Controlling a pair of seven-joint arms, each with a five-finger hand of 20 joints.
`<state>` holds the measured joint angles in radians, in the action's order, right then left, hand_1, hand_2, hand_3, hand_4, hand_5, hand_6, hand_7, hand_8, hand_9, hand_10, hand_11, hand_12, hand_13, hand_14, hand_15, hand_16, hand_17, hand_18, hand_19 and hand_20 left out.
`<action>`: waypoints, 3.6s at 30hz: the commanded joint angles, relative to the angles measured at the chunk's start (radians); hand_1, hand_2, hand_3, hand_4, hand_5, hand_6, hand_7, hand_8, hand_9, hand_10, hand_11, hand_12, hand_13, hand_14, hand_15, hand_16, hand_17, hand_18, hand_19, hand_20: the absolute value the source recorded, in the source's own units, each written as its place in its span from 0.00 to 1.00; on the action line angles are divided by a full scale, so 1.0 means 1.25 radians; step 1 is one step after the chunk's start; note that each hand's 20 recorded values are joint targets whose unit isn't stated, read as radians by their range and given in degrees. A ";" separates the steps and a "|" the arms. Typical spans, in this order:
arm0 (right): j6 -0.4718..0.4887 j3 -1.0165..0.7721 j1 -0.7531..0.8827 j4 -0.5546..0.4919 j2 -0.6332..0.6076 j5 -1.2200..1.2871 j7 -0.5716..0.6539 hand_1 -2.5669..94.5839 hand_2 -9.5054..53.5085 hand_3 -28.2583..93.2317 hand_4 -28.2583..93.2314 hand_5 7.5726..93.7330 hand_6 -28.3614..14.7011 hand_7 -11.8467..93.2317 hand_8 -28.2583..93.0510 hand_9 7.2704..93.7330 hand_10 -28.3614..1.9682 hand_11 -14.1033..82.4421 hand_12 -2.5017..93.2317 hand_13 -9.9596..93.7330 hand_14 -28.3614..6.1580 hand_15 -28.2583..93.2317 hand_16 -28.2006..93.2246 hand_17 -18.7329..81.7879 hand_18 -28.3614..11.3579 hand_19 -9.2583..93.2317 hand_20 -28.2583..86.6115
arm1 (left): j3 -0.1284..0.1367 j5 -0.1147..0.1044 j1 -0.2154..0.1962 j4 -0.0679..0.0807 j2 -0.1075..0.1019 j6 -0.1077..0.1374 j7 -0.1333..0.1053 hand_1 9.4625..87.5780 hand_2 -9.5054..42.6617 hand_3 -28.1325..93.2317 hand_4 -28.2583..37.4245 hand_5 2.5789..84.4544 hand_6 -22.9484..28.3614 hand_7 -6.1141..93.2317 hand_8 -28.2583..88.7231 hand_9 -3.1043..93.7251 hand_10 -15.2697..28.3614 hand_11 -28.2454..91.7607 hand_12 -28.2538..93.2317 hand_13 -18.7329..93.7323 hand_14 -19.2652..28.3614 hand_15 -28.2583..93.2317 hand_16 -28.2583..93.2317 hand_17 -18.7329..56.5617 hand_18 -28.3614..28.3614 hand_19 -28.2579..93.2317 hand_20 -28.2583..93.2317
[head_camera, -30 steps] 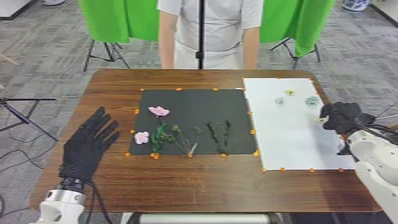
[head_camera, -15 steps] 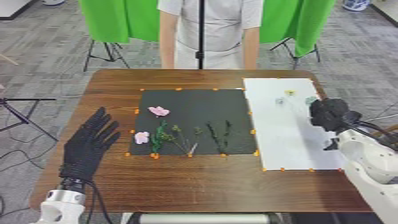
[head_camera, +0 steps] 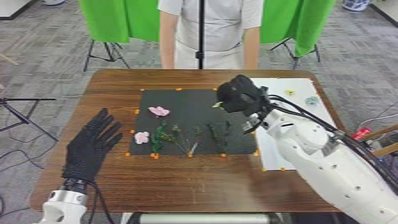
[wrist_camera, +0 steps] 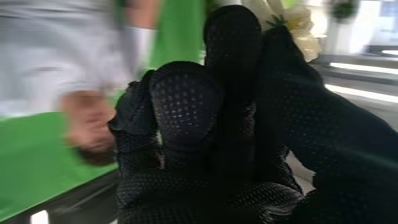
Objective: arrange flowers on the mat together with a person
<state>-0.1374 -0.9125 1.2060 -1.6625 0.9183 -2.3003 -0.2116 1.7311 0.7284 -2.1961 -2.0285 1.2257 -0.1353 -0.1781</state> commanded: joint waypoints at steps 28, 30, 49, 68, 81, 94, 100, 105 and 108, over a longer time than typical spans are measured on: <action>0.053 0.207 -0.124 0.167 0.245 -0.243 -0.002 0.54 0.00 0.89 0.00 0.76 0.75 0.49 0.21 0.92 0.75 0.29 0.53 0.80 0.68 0.82 0.44 0.49 0.25 0.90 0.66 | -0.021 -0.001 0.032 0.031 -0.010 -0.011 0.037 0.20 0.12 0.80 0.07 0.32 0.50 0.20 0.18 0.24 0.58 0.33 0.39 0.32 0.66 0.35 0.29 0.09 0.88 0.55 0.31; 0.059 0.202 -0.124 0.173 0.248 -0.247 -0.002 0.53 0.00 0.89 0.00 0.74 0.75 0.50 0.20 0.90 0.75 0.29 0.53 0.80 0.68 0.82 0.44 0.48 0.25 0.90 0.66 | -0.020 0.000 0.030 0.030 -0.010 -0.011 0.036 0.20 0.12 0.80 0.07 0.32 0.50 0.20 0.18 0.24 0.58 0.33 0.39 0.32 0.66 0.35 0.29 0.09 0.88 0.55 0.31; 0.107 0.175 -0.120 0.171 0.256 -0.252 -0.005 0.43 0.00 0.89 0.00 0.67 0.70 0.50 0.20 0.78 0.69 0.43 0.42 0.74 0.64 0.84 0.43 0.45 0.24 0.88 0.68 | -0.019 0.000 0.028 0.029 -0.007 -0.008 0.035 0.20 0.13 0.80 0.07 0.32 0.50 0.20 0.18 0.24 0.58 0.33 0.39 0.32 0.66 0.35 0.29 0.09 0.88 0.55 0.31; 0.223 0.147 -0.109 0.118 0.247 -0.252 -0.013 0.33 0.00 0.93 0.00 0.65 0.71 0.41 0.10 0.70 0.62 0.48 0.28 0.70 0.60 0.83 0.42 0.42 0.22 0.85 0.68 | -0.016 -0.001 0.024 0.028 -0.003 -0.003 0.037 0.20 0.12 0.80 0.07 0.32 0.50 0.20 0.18 0.24 0.58 0.33 0.39 0.32 0.66 0.35 0.29 0.09 0.88 0.55 0.31; 0.223 0.147 -0.103 0.097 0.237 -0.215 -0.003 0.27 0.16 0.93 0.02 0.67 0.70 0.35 0.10 0.70 0.59 0.43 0.26 0.69 0.54 0.82 0.42 0.41 0.20 0.84 0.69 | -0.018 -0.002 0.019 0.024 -0.005 -0.001 0.031 0.20 0.12 0.80 0.07 0.32 0.50 0.20 0.18 0.24 0.58 0.33 0.39 0.32 0.67 0.35 0.29 0.09 0.88 0.55 0.31; 0.173 0.150 -0.102 0.113 0.237 -0.170 -0.025 0.38 0.09 0.91 0.00 0.71 0.71 0.37 0.20 0.74 0.62 0.44 0.27 0.71 0.58 0.82 0.42 0.42 0.20 0.84 0.68 | -0.018 -0.002 0.020 0.025 -0.006 -0.001 0.031 0.20 0.12 0.80 0.07 0.32 0.50 0.20 0.18 0.24 0.58 0.33 0.39 0.32 0.66 0.35 0.29 0.09 0.88 0.55 0.31; 0.138 0.161 -0.105 0.126 0.238 -0.165 -0.022 0.46 0.00 0.89 0.00 0.69 0.73 0.46 0.19 0.79 0.71 0.40 0.42 0.73 0.64 0.83 0.42 0.43 0.23 0.84 0.67 | -0.019 -0.004 0.021 0.025 -0.006 0.001 0.034 0.20 0.13 0.80 0.07 0.32 0.50 0.20 0.18 0.24 0.58 0.33 0.39 0.32 0.66 0.35 0.29 0.09 0.88 0.55 0.31; 0.172 0.145 -0.100 0.125 0.247 -0.182 -0.035 0.46 0.00 0.88 0.00 0.70 0.73 0.48 0.19 0.81 0.71 0.42 0.43 0.74 0.65 0.82 0.42 0.43 0.24 0.84 0.67 | -0.018 -0.003 0.024 0.027 -0.004 -0.001 0.036 0.20 0.12 0.80 0.07 0.32 0.50 0.20 0.18 0.24 0.58 0.33 0.39 0.32 0.66 0.35 0.29 0.09 0.88 0.55 0.31; 0.205 0.137 -0.101 0.122 0.249 -0.173 -0.035 0.38 0.01 0.89 0.00 0.70 0.74 0.43 0.19 0.77 0.66 0.47 0.31 0.73 0.62 0.81 0.43 0.43 0.23 0.83 0.68 | -0.018 -0.002 0.026 0.029 -0.006 -0.004 0.035 0.20 0.12 0.80 0.07 0.32 0.50 0.20 0.18 0.24 0.58 0.33 0.39 0.32 0.66 0.35 0.29 0.09 0.88 0.55 0.31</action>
<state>0.0498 -0.7144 1.0792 -1.5057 1.2183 -2.5025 -0.2375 1.7098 0.7264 -2.1574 -1.9990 1.2136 -0.1373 -0.1401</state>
